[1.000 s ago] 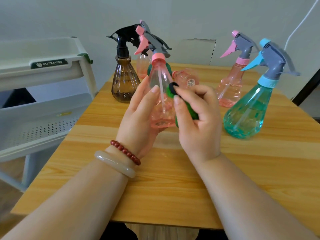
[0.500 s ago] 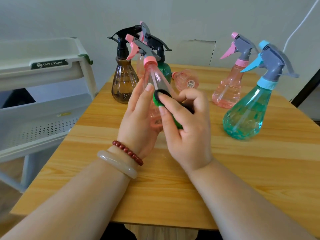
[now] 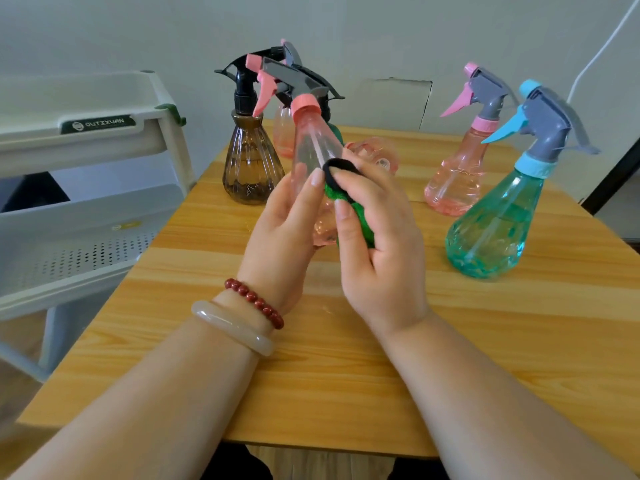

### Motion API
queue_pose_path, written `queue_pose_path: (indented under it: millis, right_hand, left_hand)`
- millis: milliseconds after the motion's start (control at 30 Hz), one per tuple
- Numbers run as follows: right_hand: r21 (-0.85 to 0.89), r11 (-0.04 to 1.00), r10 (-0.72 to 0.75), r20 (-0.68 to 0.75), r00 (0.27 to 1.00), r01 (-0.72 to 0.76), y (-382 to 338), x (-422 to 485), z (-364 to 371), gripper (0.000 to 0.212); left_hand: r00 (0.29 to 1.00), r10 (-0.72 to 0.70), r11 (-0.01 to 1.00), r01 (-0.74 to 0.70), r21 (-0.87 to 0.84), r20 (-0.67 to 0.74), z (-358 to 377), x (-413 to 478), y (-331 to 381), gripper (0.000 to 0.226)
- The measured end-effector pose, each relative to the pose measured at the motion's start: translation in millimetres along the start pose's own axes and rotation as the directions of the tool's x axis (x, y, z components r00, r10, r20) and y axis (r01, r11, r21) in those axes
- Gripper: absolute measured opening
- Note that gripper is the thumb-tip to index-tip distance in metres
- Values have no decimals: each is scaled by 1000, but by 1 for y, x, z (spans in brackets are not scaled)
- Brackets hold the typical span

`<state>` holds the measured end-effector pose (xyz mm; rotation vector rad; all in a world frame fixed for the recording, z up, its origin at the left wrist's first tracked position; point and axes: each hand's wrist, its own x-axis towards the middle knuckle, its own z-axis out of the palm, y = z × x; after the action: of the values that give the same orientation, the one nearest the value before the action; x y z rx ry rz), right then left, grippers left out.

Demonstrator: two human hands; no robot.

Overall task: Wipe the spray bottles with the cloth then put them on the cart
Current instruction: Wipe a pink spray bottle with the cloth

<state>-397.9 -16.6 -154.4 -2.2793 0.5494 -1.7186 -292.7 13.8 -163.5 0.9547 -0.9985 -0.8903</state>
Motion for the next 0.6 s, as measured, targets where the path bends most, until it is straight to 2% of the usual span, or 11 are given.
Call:
queue_pose_path:
  millis: [33, 67, 133, 200, 267, 300, 367, 433, 500, 533, 600]
  right_hand:
    - [-2, 1000, -26, 12, 1000, 26, 0, 0, 0, 30]
    - [-4, 999, -39, 18, 999, 39, -1, 0, 0, 32]
    - [-11, 1000, -5, -12, 1000, 5, -2, 1, 3, 33]
    - [18, 992, 123, -95, 988, -122, -2, 1, 6, 32]
    - [80, 965, 260, -160, 952, -250, -2, 0, 9, 31]
    - [96, 959, 280, -164, 946, -267, -1, -1, 9, 31]
    - [74, 975, 218, -115, 969, -210, -3, -2, 9, 32]
    - [24, 997, 77, -17, 997, -76, -6, -3, 10, 35]
    - [22, 999, 43, 11, 999, -43, -7, -1, 11, 36]
    - [42, 996, 85, -18, 996, -84, -7, 0, 11, 35]
    - [137, 960, 258, -102, 961, -244, -2, 0, 8, 32]
  left_hand:
    - [997, -52, 994, 57, -97, 49, 2, -1, -1, 39]
    - [994, -78, 988, 86, -124, 73, 3, -1, 2, 36]
    - [997, -50, 996, 54, -75, 59, 2, 1, 7, 41]
    - [997, -34, 997, 39, -69, 68, 1, 2, 14, 54]
    - [997, -47, 993, 53, -105, 57, -1, 6, 11, 56]
    - [998, -49, 992, 54, -112, 46, -1, 7, 10, 57]
    - [998, -56, 995, 57, -87, 12, 0, 4, 7, 55]
    - [999, -46, 997, 46, -69, 10, 2, 2, 3, 43]
    - [1000, -12, 999, 12, -49, 15, -1, 4, -2, 43]
    - [1000, -3, 1000, 3, -27, 0, 0, 4, 2, 47]
    - [999, -41, 999, 42, -21, 28, 1, 6, 10, 57]
